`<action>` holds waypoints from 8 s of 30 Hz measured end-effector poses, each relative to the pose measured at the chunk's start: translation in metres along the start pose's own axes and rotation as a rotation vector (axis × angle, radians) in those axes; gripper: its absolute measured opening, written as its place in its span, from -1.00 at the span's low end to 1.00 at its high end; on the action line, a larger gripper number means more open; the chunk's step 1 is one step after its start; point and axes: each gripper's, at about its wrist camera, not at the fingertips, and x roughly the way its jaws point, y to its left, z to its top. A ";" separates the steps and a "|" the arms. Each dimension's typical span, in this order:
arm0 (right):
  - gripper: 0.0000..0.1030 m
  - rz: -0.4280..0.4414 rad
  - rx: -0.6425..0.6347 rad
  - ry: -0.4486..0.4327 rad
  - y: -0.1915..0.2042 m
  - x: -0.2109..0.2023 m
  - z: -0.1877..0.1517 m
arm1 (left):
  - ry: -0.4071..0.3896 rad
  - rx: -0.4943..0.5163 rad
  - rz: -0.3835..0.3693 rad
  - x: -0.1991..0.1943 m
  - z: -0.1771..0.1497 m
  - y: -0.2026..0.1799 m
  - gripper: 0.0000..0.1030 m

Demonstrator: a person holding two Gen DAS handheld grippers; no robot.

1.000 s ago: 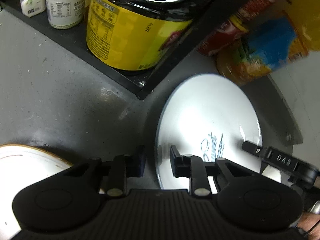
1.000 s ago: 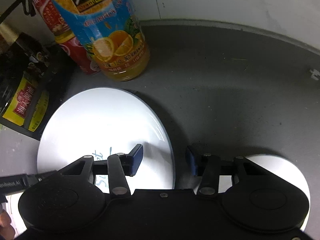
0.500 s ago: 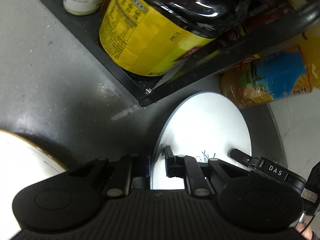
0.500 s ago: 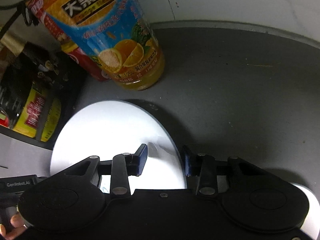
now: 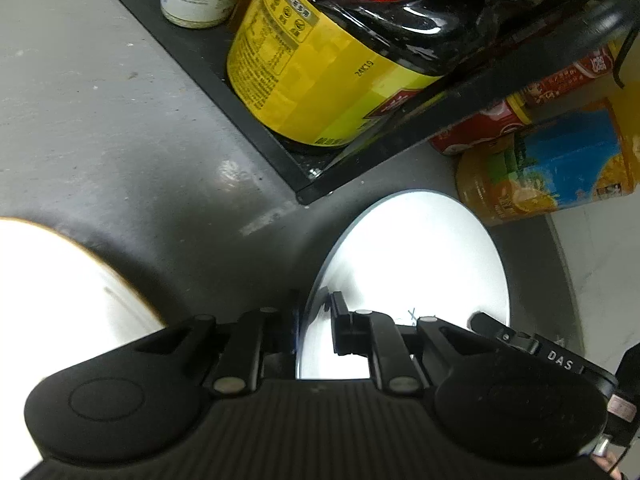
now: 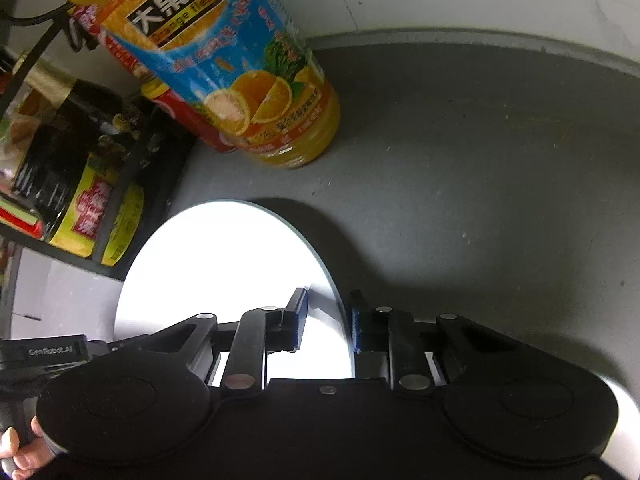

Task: Organize plates and bowls
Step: 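Grasp the rim of the 'Sweet' plate with both grippers from opposite sides, then lift the 'Sweet' plate and carry it over the brown-flower plate, then lower the 'Sweet' plate onto the brown-flower plate and open both grippers, then move both grippers to the white plate printed 'BAKERY', then grasp the rim of the 'BAKERY' plate with both grippers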

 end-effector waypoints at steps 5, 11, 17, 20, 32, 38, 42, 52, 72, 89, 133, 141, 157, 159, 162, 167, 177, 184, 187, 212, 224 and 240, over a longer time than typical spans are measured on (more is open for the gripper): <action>-0.66 0.027 0.032 -0.011 0.002 -0.012 -0.013 | -0.002 0.021 0.016 -0.009 -0.006 -0.002 -0.76; -0.72 0.044 0.054 -0.050 0.011 -0.028 -0.024 | -0.018 0.060 0.023 -0.023 -0.002 0.004 -0.77; -0.73 0.066 0.088 -0.103 0.026 -0.042 -0.033 | -0.017 0.090 -0.045 -0.039 0.008 0.014 -0.77; -0.73 0.072 0.102 -0.133 0.040 -0.047 -0.038 | -0.004 0.119 -0.059 -0.047 0.014 0.020 -0.77; -0.75 0.059 0.181 -0.200 0.075 -0.056 -0.074 | 0.014 0.212 -0.107 -0.080 0.036 0.043 -0.77; -0.75 0.047 0.213 -0.216 0.088 -0.055 -0.096 | 0.032 0.247 -0.108 -0.091 0.034 0.057 -0.77; -0.75 0.045 0.238 -0.220 0.095 -0.052 -0.113 | 0.049 0.260 -0.100 -0.096 0.026 0.068 -0.77; -0.75 0.040 0.262 -0.242 0.122 -0.047 -0.148 | 0.068 0.296 -0.100 -0.113 0.016 0.104 -0.77; -0.75 -0.013 0.236 -0.224 0.157 -0.034 -0.183 | 0.105 0.327 -0.052 -0.112 0.006 0.150 -0.72; -0.78 -0.054 0.204 -0.198 0.168 -0.025 -0.178 | 0.091 0.344 0.001 -0.105 0.009 0.155 -0.64; -0.57 -0.190 0.131 -0.174 0.196 0.003 -0.181 | 0.075 0.415 0.131 -0.117 0.017 0.168 -0.25; -0.48 -0.176 0.144 -0.177 0.195 -0.007 -0.185 | 0.070 0.446 0.129 -0.125 0.019 0.163 -0.25; 0.04 -0.177 0.171 -0.252 0.183 -0.050 -0.193 | 0.037 0.565 0.086 -0.135 0.005 0.108 0.21; 0.16 -0.174 0.173 -0.263 0.180 -0.057 -0.192 | 0.038 0.573 0.073 -0.136 0.003 0.099 0.24; 0.30 -0.178 0.168 -0.279 0.176 -0.068 -0.189 | 0.041 0.590 0.056 -0.136 -0.003 0.085 0.28; 0.51 -0.184 0.152 -0.307 0.164 -0.089 -0.182 | 0.050 0.606 0.029 -0.136 -0.016 0.060 0.30; 0.53 -0.223 0.178 -0.333 0.122 -0.115 -0.162 | 0.079 0.654 -0.021 -0.122 -0.041 0.006 0.30; 0.53 -0.252 0.210 -0.330 0.082 -0.129 -0.147 | 0.090 0.675 -0.032 -0.107 -0.049 -0.033 0.30; 0.53 -0.259 0.226 -0.321 0.064 -0.134 -0.142 | 0.094 0.674 -0.038 -0.100 -0.053 -0.046 0.30; 0.69 -0.303 0.388 -0.182 -0.069 -0.149 -0.117 | 0.186 0.588 -0.050 -0.019 -0.090 -0.130 0.30; 0.14 -0.280 0.395 -0.050 -0.107 -0.115 -0.104 | 0.238 0.468 -0.051 0.023 -0.107 -0.129 0.22; -0.33 -0.239 0.361 0.044 -0.125 -0.083 -0.091 | 0.277 0.384 -0.065 0.054 -0.110 -0.134 -0.42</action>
